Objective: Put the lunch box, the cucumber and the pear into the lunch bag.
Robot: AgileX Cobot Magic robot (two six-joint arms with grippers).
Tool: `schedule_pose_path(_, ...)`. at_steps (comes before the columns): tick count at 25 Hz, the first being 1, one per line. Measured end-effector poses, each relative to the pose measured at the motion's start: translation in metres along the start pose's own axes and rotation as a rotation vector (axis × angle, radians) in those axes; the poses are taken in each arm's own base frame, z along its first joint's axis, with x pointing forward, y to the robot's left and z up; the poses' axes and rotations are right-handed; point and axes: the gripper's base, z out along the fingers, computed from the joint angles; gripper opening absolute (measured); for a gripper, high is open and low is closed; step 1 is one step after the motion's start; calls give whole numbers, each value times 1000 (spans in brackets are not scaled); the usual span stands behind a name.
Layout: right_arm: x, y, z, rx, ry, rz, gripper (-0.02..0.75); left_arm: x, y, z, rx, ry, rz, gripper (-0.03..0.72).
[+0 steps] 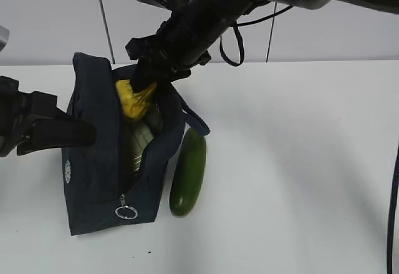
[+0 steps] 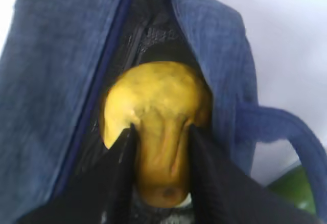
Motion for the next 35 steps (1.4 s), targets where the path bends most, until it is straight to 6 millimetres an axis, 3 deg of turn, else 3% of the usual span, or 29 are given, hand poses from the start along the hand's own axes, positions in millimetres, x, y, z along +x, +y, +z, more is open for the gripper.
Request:
schedule_pose_path(4, -2, -5, 9, 1, -39, 8, 257, 0, 0, 0, 1, 0, 0, -14)
schedule_pose_path(12, -8, 2, 8, -78, -104, 19, 416, 0, 0, 0, 1, 0, 0, -14)
schedule_pose_path(17, -6, 6, 3, -100, -54, -4, 431, 0, 0, 0, 1, 0, 0, -14)
schedule_pose_path(28, -15, 27, -76, 197, 44, -164, 406, 0, 0, 0, 1, 0, 0, -14)
schedule_pose_path(35, -13, 24, -85, 287, 61, -138, 405, 0, 0, 0, 1, 0, 0, -14)
